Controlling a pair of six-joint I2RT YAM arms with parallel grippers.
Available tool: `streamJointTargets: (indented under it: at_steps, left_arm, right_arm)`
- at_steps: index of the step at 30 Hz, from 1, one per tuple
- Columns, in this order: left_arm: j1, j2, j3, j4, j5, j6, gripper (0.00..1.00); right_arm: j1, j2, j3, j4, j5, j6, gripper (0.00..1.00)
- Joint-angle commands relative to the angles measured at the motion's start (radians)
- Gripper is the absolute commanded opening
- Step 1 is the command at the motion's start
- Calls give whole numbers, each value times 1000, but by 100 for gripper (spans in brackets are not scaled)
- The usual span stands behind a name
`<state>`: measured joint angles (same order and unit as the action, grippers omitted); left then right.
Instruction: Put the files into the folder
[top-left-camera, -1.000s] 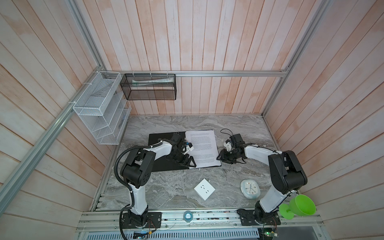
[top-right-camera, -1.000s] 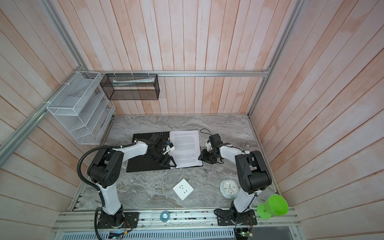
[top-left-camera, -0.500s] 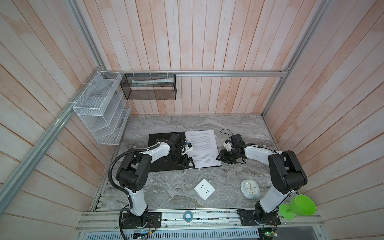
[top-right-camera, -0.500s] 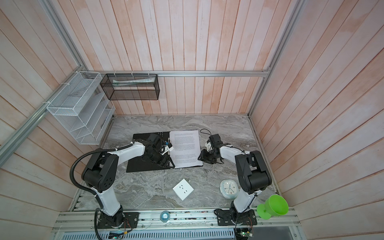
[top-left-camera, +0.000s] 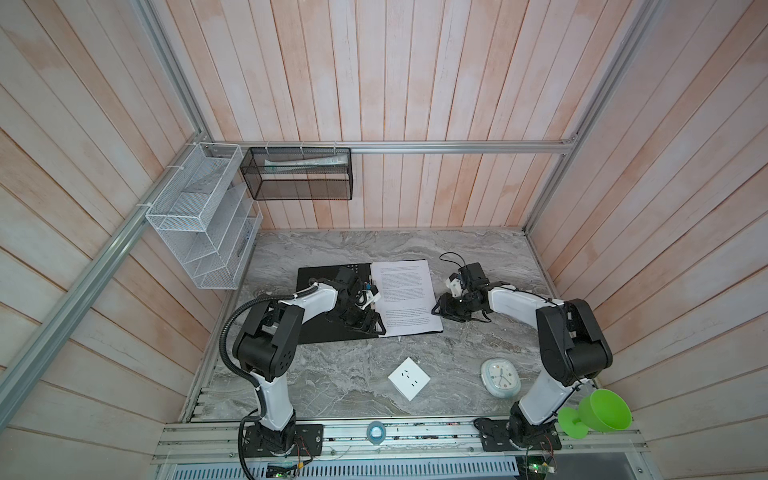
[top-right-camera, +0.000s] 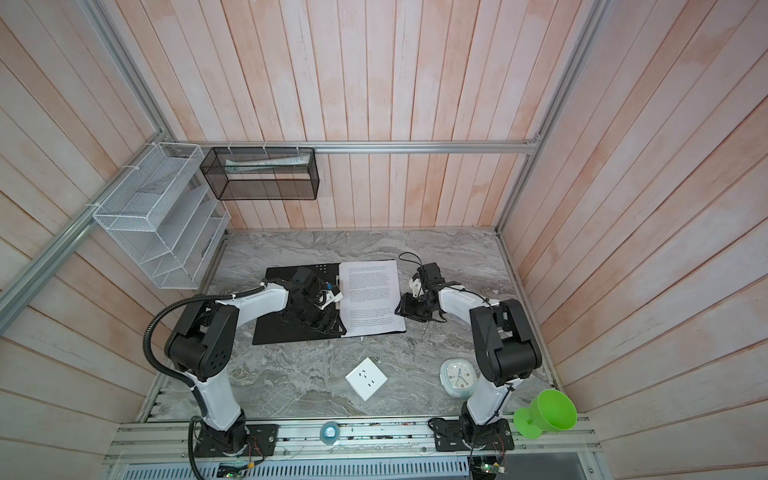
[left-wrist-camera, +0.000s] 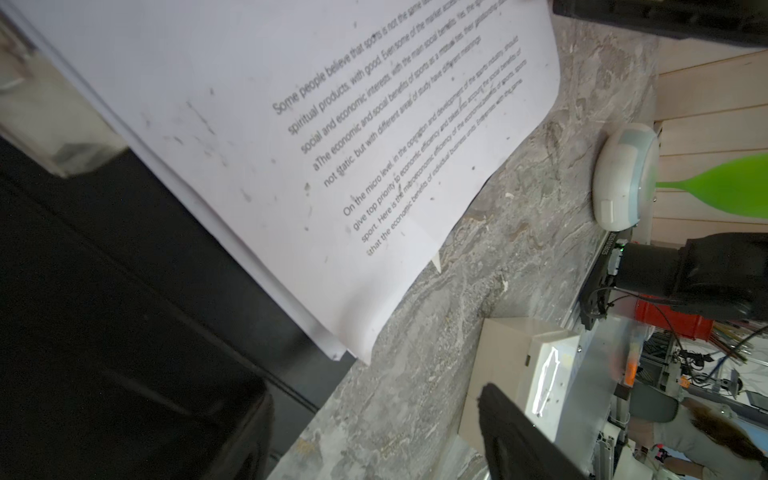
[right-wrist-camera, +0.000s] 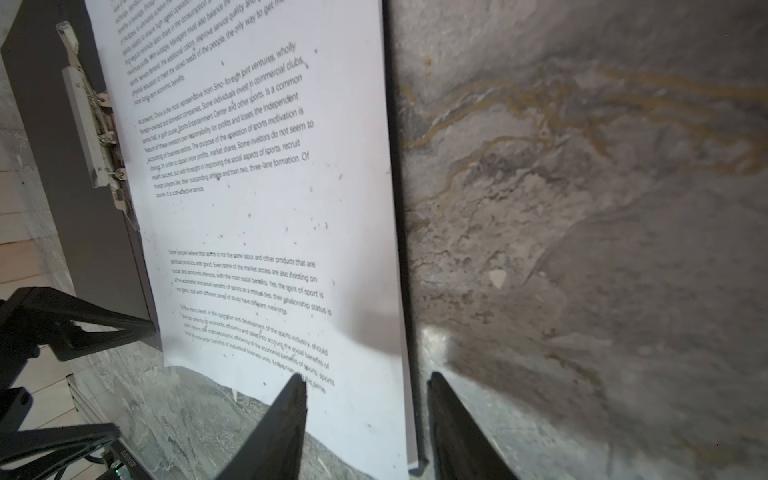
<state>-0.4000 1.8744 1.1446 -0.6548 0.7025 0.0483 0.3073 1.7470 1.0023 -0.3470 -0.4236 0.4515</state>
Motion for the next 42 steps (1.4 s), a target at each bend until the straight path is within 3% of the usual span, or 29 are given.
streamJointTargets:
  at_steps: [1,8,12,15,19,24,31,42]
  left_arm:
    - [1,16,34,12,38,-9,80]
    - [1,19,31,15,83,-3,80]
    - [1,23,32,8,90,5,80]
    - [3,3,31,-9,43,18,79]
    - [26,-73,31,-32,-36,48,80]
    - [100,-157,55,-17,-79,59,80]
    - [183,-107,148,-29,-74,96,80]
    - [220,34,205,24,-38,65,80]
  right_arm:
    - [15,35,31,-30,8,-23,50]
    - [63,82,100,-71,14,-56,50]
    - [73,91,137,-124,101,-59,51]
    - [65,87,168,-167,191,-66,53]
    - [31,80,219,-177,217,-78,54]
    - [-14,117,309,-141,140,-113,54]
    - [-56,292,464,-28,-32,-138,54]
    - [-64,487,646,47,-21,-129,54]
